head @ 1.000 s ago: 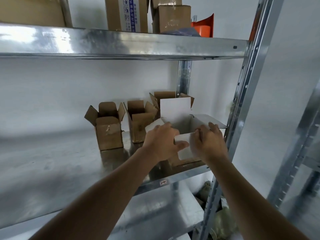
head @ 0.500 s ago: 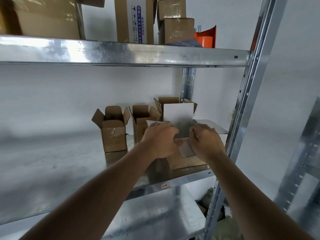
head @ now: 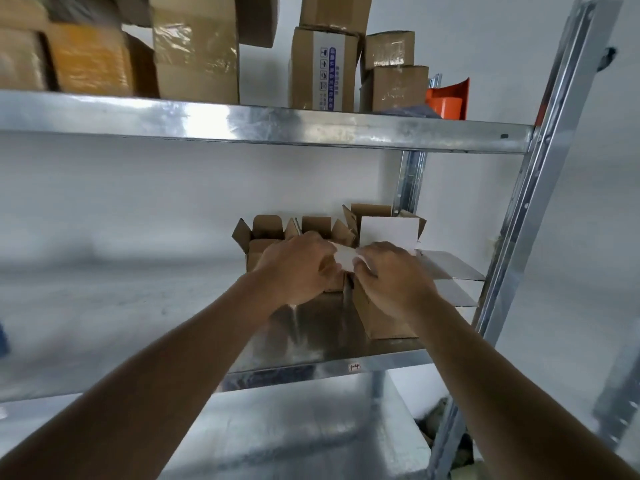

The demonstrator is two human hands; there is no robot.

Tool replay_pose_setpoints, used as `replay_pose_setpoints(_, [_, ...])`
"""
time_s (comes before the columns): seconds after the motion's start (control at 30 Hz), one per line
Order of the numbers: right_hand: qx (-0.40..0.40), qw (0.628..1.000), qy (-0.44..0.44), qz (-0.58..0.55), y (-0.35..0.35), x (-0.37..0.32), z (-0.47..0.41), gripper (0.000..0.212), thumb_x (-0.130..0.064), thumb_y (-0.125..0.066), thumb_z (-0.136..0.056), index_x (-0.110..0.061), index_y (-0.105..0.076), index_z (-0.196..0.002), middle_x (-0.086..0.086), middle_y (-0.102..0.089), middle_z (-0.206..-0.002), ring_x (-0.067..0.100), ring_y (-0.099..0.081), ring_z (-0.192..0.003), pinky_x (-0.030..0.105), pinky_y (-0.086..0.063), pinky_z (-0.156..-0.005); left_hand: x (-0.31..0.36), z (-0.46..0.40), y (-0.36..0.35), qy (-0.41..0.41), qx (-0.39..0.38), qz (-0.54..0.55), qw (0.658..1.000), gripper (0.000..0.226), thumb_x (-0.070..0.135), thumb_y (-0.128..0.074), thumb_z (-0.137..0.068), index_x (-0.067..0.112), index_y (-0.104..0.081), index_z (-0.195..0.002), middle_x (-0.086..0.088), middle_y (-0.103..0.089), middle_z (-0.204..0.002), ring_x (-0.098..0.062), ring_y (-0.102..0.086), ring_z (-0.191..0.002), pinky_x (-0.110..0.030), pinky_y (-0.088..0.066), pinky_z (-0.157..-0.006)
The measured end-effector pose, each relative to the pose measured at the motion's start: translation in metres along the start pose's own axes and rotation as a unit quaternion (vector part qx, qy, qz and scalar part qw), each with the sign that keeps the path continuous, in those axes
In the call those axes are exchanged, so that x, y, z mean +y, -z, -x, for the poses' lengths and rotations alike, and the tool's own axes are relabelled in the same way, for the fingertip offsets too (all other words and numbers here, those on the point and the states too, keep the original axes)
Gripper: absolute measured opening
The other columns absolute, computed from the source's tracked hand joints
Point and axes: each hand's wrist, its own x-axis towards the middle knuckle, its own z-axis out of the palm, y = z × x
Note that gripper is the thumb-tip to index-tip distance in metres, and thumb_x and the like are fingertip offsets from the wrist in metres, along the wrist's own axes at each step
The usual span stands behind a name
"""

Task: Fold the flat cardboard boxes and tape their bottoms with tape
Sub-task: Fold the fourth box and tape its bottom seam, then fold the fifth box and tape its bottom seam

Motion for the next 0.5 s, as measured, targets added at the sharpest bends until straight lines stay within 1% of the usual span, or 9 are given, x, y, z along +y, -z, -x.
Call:
replay_pose_setpoints(0.1, [-0.020,0.999,0.027,-0.005,-0.001,-0.020,0.003,0.049,-0.055,-0.041,-0.105,-0.028,-0.061,-0.140,-0.006,-0.062,-0.144,0.019,-0.061,-0.127,0.044,-0.050,-0.110,-0.020,0.027,0.018,0.021,-0.004,-0.015,1.000,0.030,0.052,-0.050,-0.102,0.030,-0.067,-0.113,0.010,-0.069,-0.112,-0.014,-0.068,-0.098,-0.037,-0.058,-0.078])
replay_pose_setpoints(0.17, [-0.033,0.998,0.056,0.003,-0.003,-0.039,0.004,0.045,-0.054,-0.041,-0.106,-0.028,-0.062,-0.136,-0.005,-0.065,-0.139,0.018,-0.062,-0.124,0.040,-0.049,-0.109,-0.031,0.049,0.033,0.031,-0.023,-0.025,0.999,0.024,0.049,-0.046,-0.102,0.029,-0.060,-0.101,0.007,-0.066,-0.115,-0.019,-0.066,-0.103,-0.041,-0.057,-0.081])
replay_pose_setpoints(0.2, [-0.041,0.997,0.069,0.003,-0.005,-0.052,0.005,0.043,-0.053,-0.041,-0.107,-0.029,-0.062,-0.135,-0.005,-0.065,-0.138,0.017,-0.062,-0.124,0.039,-0.048,-0.109,-0.037,0.061,0.039,0.033,-0.032,-0.030,0.998,0.024,0.045,-0.045,-0.103,0.027,-0.061,-0.104,0.006,-0.066,-0.119,-0.021,-0.064,-0.107,-0.043,-0.057,-0.084])
replay_pose_setpoints(0.23, [-0.048,0.995,0.084,-0.001,-0.007,-0.064,0.006,0.042,-0.052,-0.041,-0.107,-0.029,-0.062,-0.135,-0.005,-0.065,-0.138,0.018,-0.062,-0.126,0.039,-0.048,-0.109,-0.044,0.073,0.046,0.035,-0.036,-0.034,0.998,0.025,0.041,-0.046,-0.104,0.026,-0.064,-0.112,0.005,-0.065,-0.127,-0.022,-0.063,-0.113,-0.045,-0.056,-0.089])
replay_pose_setpoints(0.27, [-0.054,0.994,0.097,-0.008,-0.009,-0.077,0.007,0.043,-0.052,-0.041,-0.107,-0.029,-0.061,-0.137,-0.005,-0.065,-0.138,0.019,-0.061,-0.127,0.041,-0.049,-0.110,-0.049,0.086,0.052,0.043,-0.036,-0.037,0.998,0.027,0.038,-0.046,-0.106,0.029,-0.064,-0.125,0.006,-0.063,-0.136,-0.022,-0.061,-0.120,-0.045,-0.055,-0.096])
replay_pose_setpoints(0.33, [-0.059,0.991,0.121,-0.028,-0.014,-0.103,0.007,0.043,-0.050,-0.042,-0.107,-0.027,-0.062,-0.138,-0.003,-0.066,-0.136,0.020,-0.063,-0.125,0.044,-0.053,-0.105,-0.062,0.110,0.061,0.069,-0.029,-0.053,0.996,0.037,0.043,-0.042,-0.108,0.039,-0.055,-0.143,0.007,-0.053,-0.151,-0.021,-0.053,-0.135,-0.043,-0.048,-0.109])
replay_pose_setpoints(0.43, [-0.062,0.987,0.141,-0.055,-0.026,-0.144,0.006,0.044,-0.051,-0.040,-0.107,-0.024,-0.066,-0.130,-0.001,-0.071,-0.118,0.017,-0.068,-0.104,0.037,-0.057,-0.087,-0.086,0.145,0.075,0.124,-0.045,-0.074,0.988,0.051,0.054,-0.033,-0.108,0.037,-0.042,-0.156,0.007,-0.035,-0.165,-0.020,-0.036,-0.151,-0.039,-0.034,-0.120])
replay_pose_setpoints(0.47, [-0.067,0.985,0.148,-0.064,-0.032,-0.160,0.007,0.046,-0.052,-0.038,-0.107,-0.024,-0.066,-0.131,0.000,-0.071,-0.119,0.017,-0.068,-0.103,0.036,-0.057,-0.087,-0.095,0.157,0.081,0.139,-0.046,-0.074,0.986,0.054,0.056,-0.031,-0.108,0.036,-0.040,-0.157,0.007,-0.031,-0.167,-0.020,-0.033,-0.152,-0.038,-0.032,-0.121])
replay_pose_setpoints(0.5, [-0.073,0.982,0.157,-0.074,-0.038,-0.176,0.008,0.050,-0.054,-0.037,-0.106,-0.025,-0.065,-0.134,0.000,-0.070,-0.125,0.018,-0.068,-0.108,0.039,-0.057,-0.091,-0.105,0.169,0.086,0.152,-0.043,-0.073,0.985,0.055,0.056,-0.031,-0.108,0.035,-0.039,-0.158,0.007,-0.029,-0.168,-0.019,-0.031,-0.153,-0.038,-0.030,-0.121])
